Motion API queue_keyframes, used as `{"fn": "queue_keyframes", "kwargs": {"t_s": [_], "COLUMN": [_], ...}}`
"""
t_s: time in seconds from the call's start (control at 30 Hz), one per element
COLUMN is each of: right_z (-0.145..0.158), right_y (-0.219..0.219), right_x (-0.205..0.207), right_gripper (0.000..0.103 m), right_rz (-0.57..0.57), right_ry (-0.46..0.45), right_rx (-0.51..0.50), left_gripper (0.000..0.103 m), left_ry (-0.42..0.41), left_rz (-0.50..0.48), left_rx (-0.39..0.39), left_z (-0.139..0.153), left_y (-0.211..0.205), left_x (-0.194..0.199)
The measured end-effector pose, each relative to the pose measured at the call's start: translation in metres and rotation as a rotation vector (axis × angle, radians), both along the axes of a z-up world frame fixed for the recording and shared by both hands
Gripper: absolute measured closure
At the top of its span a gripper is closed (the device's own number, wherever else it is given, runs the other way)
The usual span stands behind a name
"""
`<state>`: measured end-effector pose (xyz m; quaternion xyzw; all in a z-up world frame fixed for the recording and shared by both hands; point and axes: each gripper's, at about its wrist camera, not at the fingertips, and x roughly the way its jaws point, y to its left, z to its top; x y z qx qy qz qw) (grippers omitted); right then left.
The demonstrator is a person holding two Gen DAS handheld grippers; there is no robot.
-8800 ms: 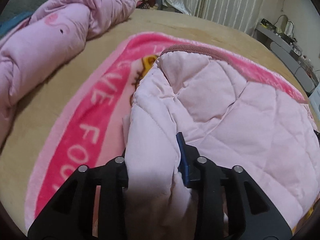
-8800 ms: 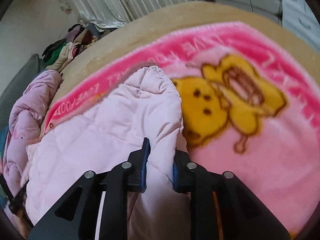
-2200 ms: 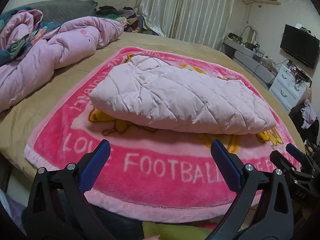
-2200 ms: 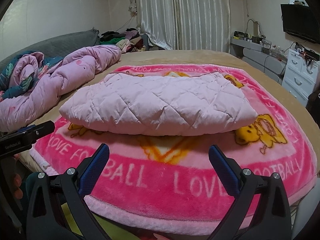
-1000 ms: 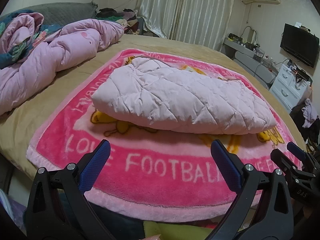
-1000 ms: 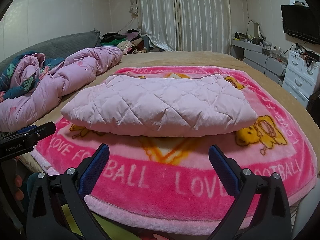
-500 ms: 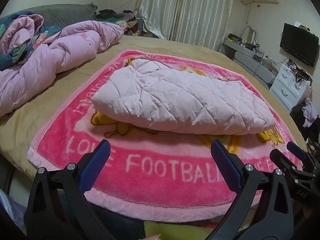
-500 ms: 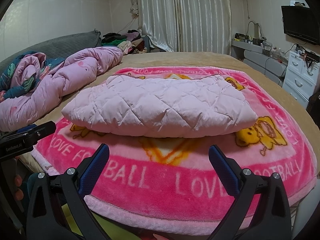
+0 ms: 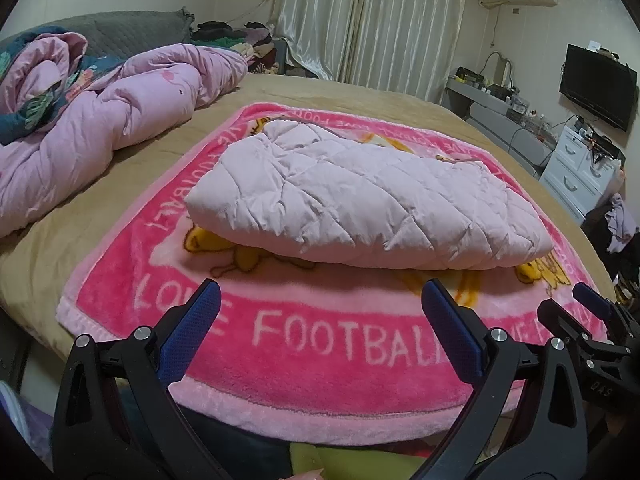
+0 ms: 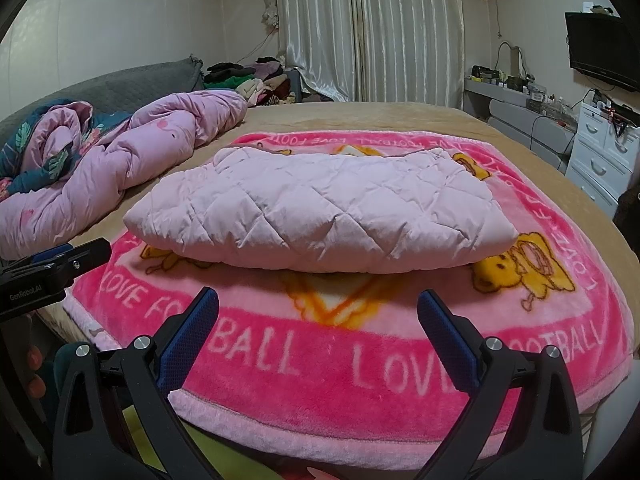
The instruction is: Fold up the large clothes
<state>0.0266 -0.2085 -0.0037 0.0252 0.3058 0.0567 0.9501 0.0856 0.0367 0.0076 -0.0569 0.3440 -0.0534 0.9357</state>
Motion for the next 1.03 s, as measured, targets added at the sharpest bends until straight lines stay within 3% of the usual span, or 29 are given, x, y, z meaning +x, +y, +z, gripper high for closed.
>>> {"fn": "queue_keyframes", "kwargs": {"t_s": [0.53, 0.73, 0.9, 0.97, 1.03], "right_z": [-0.007, -0.007, -0.018, -0.031, -0.054], "right_y": [-0.003, -0.023, -0.112, -0.168, -0.259], "right_x": [0.0, 0.003, 0.008, 0.006, -0.008], "right_gripper": [0.004, 0.004, 0.004, 0.004, 0.004], "right_rz": [0.001, -0.06, -0.324, -0.501, -0.763], "right_ry": [0.025, 0.031, 0.028, 0.048, 0.095], "right_rx": [0.017, 0.042, 0.059, 0.016, 0.008], "left_gripper": [0.009, 0.009, 0.009, 0.009, 0.009], "left_ry": [0.022, 0.033, 0.102, 0.123, 0.139], "left_rz": [0.013, 0.032, 0.102, 0.155, 0.218], "left_rx": [0.015, -0.005, -0.025, -0.017, 0.007], "left_z": [-0.012, -0.018, -0.03, -0.037, -0.043], "left_y": [0.004, 0.009, 0.034, 0.053, 0.077], "left_x": [0.001, 0.005, 0.03, 0.045, 0.062]}}
